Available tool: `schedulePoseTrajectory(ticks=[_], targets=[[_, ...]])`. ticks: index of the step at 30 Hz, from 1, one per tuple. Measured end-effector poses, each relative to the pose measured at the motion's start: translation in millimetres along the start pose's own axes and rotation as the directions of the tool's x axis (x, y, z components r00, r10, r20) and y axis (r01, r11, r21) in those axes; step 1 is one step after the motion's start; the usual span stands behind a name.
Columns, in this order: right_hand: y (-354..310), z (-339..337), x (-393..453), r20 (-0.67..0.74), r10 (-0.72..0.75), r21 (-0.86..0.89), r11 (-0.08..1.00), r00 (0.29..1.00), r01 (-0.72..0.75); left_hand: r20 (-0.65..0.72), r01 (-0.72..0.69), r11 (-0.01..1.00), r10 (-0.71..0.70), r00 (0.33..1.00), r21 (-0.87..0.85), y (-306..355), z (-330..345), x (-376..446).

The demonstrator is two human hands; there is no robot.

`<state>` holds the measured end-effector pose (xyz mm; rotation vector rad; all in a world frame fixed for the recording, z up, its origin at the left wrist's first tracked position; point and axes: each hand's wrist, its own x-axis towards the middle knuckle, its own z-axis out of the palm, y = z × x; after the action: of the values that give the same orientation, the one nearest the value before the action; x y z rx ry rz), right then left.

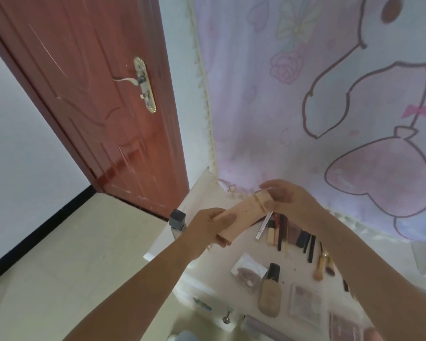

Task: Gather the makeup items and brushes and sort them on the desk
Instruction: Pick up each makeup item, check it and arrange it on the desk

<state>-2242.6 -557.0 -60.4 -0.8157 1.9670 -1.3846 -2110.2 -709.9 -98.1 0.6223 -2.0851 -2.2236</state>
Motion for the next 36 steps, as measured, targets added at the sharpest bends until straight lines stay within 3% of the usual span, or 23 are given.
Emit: schedulePoseTrajectory(ticks=[4, 10, 14, 18, 21, 24, 29, 36], targets=[[5, 3, 7, 0.034, 0.080, 0.014, 0.997, 0.996, -0.081, 0.022, 0.073, 0.997, -0.072, 0.997, -0.032, -6, -6, -2], [48, 35, 26, 0.148, 0.314, -0.046, 0.949, 0.938, -0.311, 0.005, 0.301, 0.953, -0.301, 0.953, -0.038, -51, -14, -13], [92, 74, 44, 0.141, 0.435, -0.148, 0.897, 0.889, -0.416, -0.003, 0.451, 0.870, -0.460, 0.888, -0.199, -97, -16, -23], [117, 103, 57, 0.101, 0.425, -0.324, 0.869, 0.899, -0.374, -0.121, 0.502, 0.785, -0.574, 0.810, -0.363, -129, -18, -22], [128, 112, 68, 0.096, 0.423, -0.418, 0.839, 0.901, -0.349, -0.253, 0.490, 0.781, -0.601, 0.759, -0.387, -144, -12, -16], [135, 117, 78, 0.073, 0.436, -0.490, 0.799, 0.897, -0.349, -0.382, 0.509, 0.807, -0.591, 0.711, -0.300, -154, -5, -8], [138, 119, 87, 0.075, 0.417, -0.553, 0.773, 0.906, -0.310, -0.502, 0.568, 0.806, -0.566, 0.654, -0.168, -155, 0, 2], [140, 118, 86, 0.100, 0.358, -0.638, 0.739, 0.929, -0.216, -0.581, 0.615, 0.789, -0.502, 0.641, -0.004, -155, 0, 3]])
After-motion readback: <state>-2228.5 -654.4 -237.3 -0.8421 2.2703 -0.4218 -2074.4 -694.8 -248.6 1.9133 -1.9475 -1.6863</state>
